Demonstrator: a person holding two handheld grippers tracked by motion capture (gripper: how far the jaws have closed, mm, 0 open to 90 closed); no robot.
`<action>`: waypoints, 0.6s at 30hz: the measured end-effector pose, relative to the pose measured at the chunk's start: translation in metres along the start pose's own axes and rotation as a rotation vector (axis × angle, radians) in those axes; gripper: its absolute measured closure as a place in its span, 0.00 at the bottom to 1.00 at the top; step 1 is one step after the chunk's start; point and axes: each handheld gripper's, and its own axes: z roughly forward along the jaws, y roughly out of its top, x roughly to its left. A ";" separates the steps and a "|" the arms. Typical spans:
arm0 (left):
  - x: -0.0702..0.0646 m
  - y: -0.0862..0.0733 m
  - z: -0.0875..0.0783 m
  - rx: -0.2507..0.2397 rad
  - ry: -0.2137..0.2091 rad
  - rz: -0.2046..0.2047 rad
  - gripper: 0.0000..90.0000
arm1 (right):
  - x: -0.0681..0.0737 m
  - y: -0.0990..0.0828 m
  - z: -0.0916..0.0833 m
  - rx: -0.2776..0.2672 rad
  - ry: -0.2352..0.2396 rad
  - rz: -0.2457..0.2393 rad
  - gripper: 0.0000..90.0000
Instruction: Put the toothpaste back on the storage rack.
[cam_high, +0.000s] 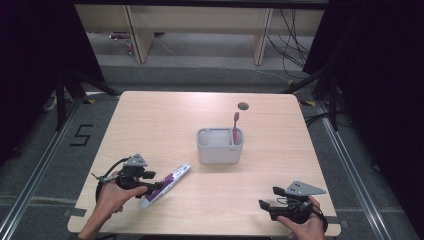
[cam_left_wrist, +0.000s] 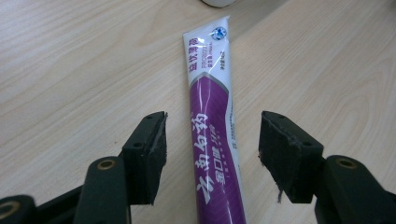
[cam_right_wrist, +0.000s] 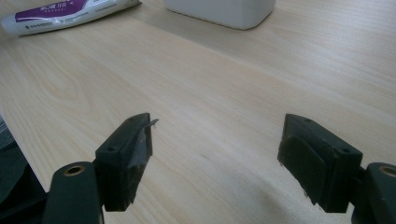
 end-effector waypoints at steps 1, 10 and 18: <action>0.000 0.001 0.001 0.005 -0.008 0.001 0.47 | 0.001 0.000 0.000 0.001 0.000 0.003 0.29; 0.002 0.004 0.012 0.071 0.001 0.030 0.51 | -0.001 0.001 0.000 -0.004 0.005 -0.027 0.29; 0.001 0.009 0.019 0.142 -0.033 0.024 0.55 | 0.000 0.000 0.002 -0.004 0.008 -0.025 0.29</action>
